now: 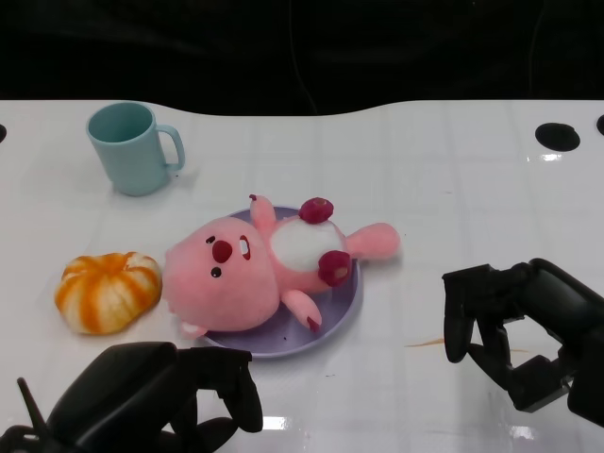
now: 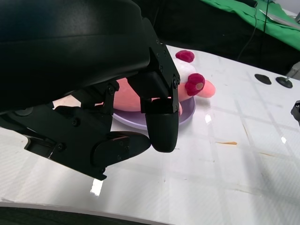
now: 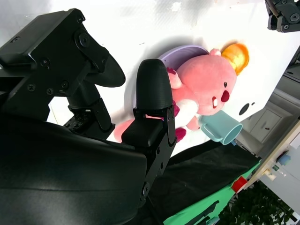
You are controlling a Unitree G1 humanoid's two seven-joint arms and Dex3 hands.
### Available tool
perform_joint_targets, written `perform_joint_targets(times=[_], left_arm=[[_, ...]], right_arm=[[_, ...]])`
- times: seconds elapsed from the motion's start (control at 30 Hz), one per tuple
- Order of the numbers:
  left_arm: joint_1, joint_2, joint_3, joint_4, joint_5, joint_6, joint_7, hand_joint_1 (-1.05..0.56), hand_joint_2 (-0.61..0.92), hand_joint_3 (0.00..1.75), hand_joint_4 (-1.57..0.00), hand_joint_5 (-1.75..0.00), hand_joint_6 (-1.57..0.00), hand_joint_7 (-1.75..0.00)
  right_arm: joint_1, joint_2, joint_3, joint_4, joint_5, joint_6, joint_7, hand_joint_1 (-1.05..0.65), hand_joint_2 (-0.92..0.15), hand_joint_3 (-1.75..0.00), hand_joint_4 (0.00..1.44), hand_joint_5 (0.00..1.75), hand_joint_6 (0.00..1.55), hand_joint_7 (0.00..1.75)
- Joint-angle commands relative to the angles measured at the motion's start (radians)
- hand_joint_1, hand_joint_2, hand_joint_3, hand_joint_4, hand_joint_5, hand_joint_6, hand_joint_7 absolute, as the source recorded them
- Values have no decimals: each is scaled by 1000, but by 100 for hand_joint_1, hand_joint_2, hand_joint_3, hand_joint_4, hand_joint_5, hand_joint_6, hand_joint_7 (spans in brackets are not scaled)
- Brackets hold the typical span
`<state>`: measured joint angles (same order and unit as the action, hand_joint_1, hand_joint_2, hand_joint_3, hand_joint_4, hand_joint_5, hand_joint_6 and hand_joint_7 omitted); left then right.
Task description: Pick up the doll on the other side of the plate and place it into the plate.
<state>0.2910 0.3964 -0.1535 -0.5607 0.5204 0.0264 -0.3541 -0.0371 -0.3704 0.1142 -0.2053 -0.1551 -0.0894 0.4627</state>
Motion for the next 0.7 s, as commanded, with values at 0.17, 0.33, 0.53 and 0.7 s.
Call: perform_joint_targets(times=[0.17, 0.33, 0.53, 0.7], left_arm=[[10, 20, 19, 2, -12, -7, -1, -20, 72, 67, -71, -143, -78, -105], [12, 23, 22, -1, -16, -9, 0, -21, 72, 66, -71, -141, -77, -104], [16, 23, 23, -9, -15, 0, -4, -21, 74, 65, -70, -143, -77, -105], [20, 23, 22, -14, -13, 2, -5, -21, 75, 65, -69, -143, -77, -105]], right_arm=[[-4, -39, 17, -14, -25, 10, 12, -3, -31, -142, 84, 175, 71, 160], [-7, -42, 20, -23, -25, 17, 18, -3, -30, -141, 84, 175, 71, 158], [-11, -48, 18, -24, -23, 20, 27, 0, -31, -143, 87, 175, 77, 154], [-10, -49, 17, -31, -27, 31, 29, -1, -31, -144, 89, 175, 77, 157]])
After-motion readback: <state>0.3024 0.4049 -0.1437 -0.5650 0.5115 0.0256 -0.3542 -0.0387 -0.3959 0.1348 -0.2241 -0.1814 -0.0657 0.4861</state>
